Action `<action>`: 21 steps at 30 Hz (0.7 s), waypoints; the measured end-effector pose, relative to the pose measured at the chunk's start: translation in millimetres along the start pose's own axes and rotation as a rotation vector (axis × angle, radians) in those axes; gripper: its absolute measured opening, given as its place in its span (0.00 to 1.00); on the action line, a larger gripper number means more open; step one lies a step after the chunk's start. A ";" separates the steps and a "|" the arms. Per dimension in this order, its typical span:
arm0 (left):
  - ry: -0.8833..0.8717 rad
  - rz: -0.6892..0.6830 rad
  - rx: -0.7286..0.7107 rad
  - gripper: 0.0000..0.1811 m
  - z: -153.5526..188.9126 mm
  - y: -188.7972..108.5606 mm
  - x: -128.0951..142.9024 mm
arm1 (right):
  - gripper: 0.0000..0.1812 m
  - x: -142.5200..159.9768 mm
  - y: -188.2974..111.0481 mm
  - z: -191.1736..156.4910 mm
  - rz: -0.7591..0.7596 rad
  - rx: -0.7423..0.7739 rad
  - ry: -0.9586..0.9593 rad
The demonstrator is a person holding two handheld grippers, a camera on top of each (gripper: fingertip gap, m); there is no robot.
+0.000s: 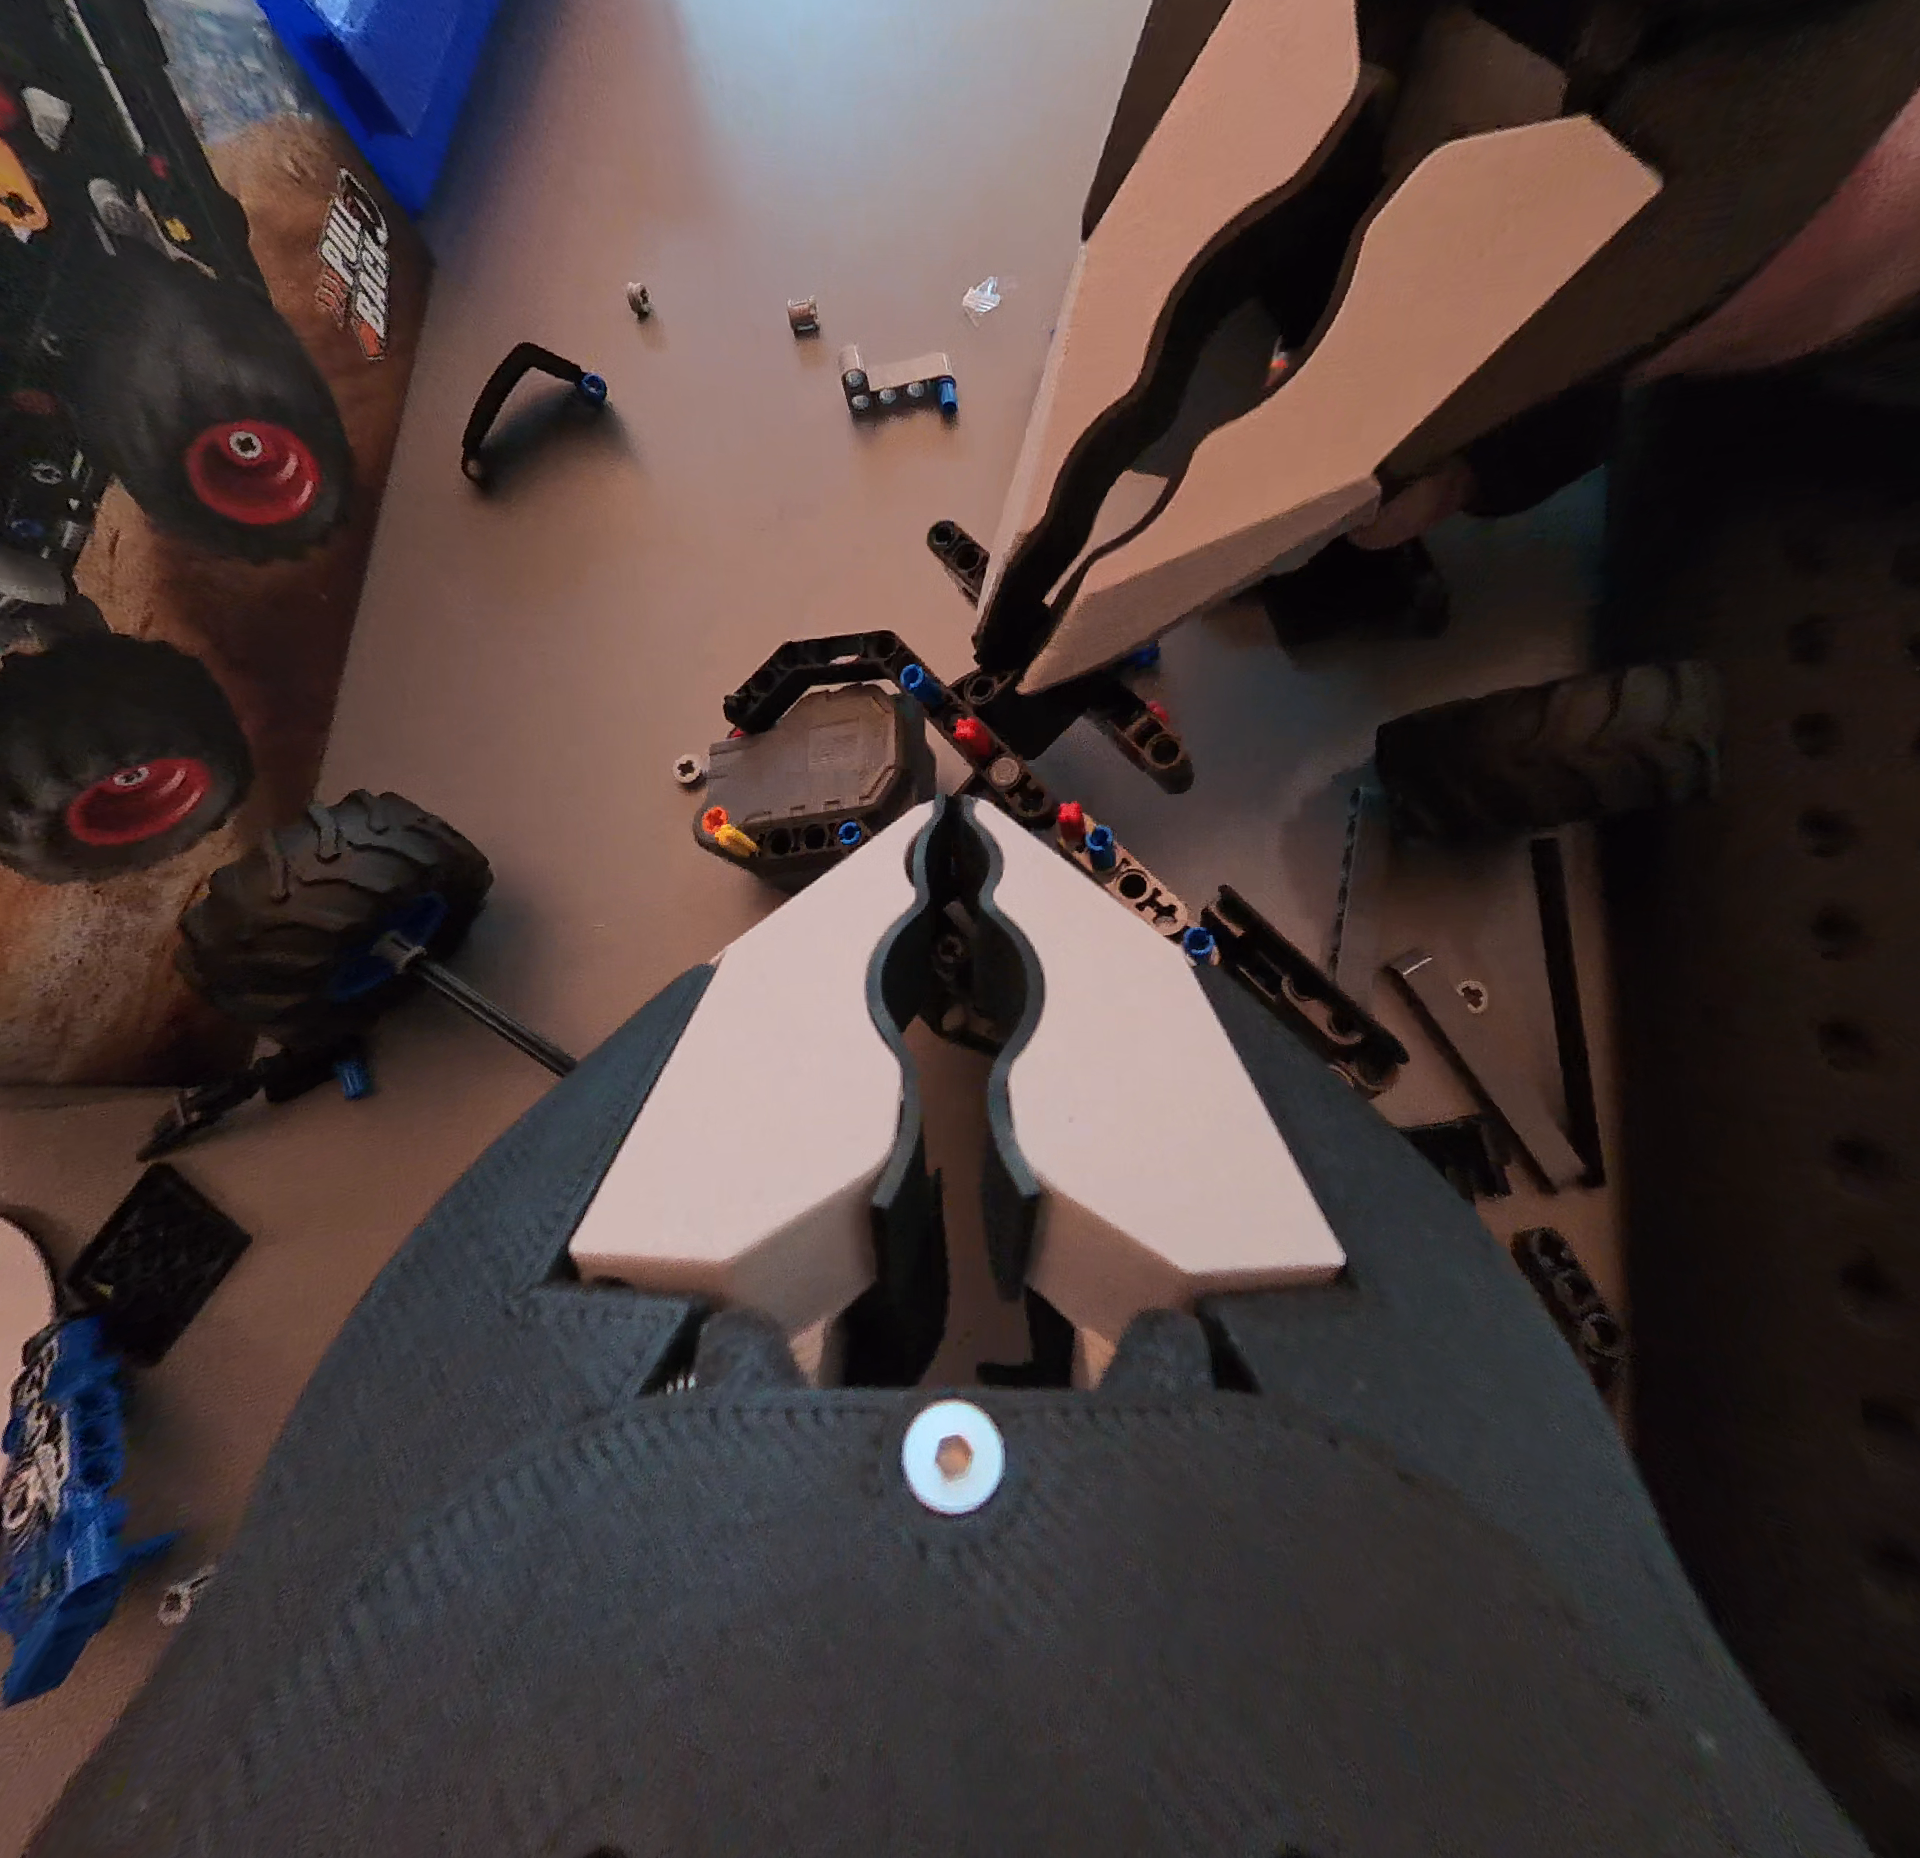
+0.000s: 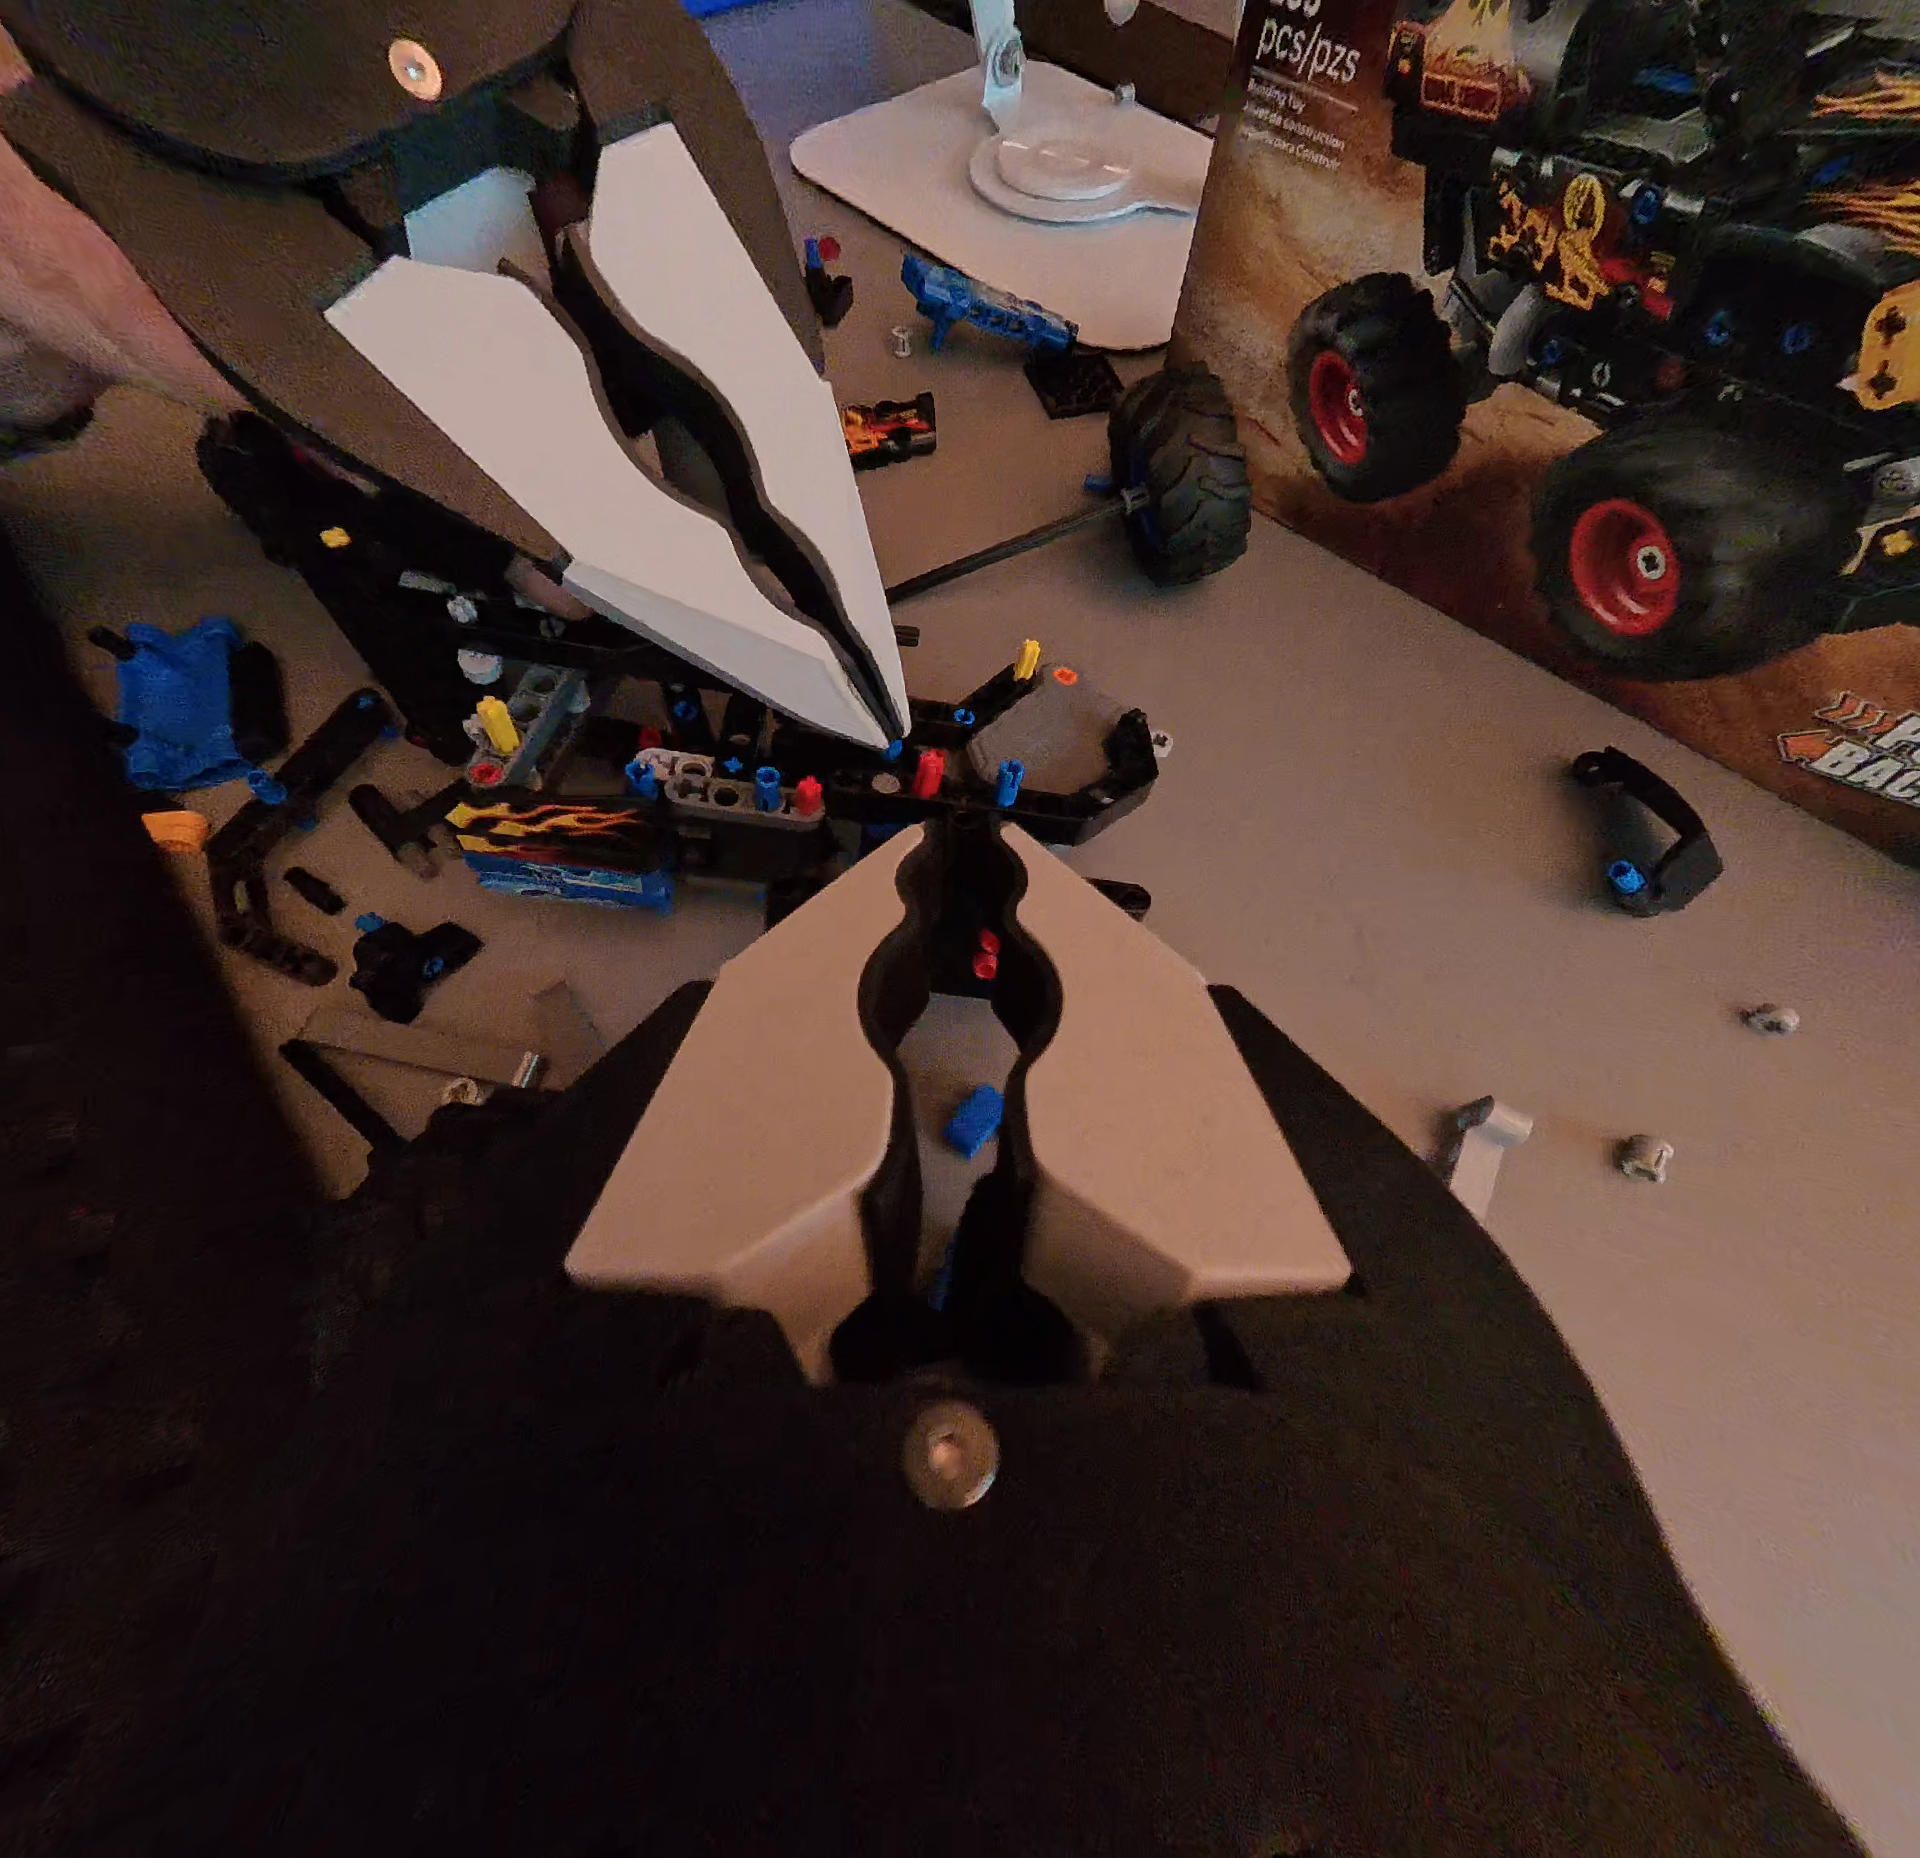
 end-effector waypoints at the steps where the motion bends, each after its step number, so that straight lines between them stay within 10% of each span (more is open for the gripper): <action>1: 0.012 0.002 -0.004 0.00 -0.1 -1.2 0.7 | 0.01 -2.2 -2.9 0.8 0.028 -0.009 0.015; 4: 0.111 -0.014 -0.011 0.00 17.1 21.7 7.9 | 0.00 -31.2 -33.4 5.7 0.282 -0.069 0.107; 21: 0.075 0.007 -0.016 0.00 -9.9 -14.6 24.5 | 0.06 -11.9 -21.2 15.1 0.219 -0.110 0.107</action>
Point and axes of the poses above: each gripper's, where its closed fingertips meet, y out along the fingers, x out of its underside, z = x × y across the jaws, the point moved 5 cm from there along -y, back along the fingers, and after that the axes turned 9 degrees about -z, right-handed, at the moved point
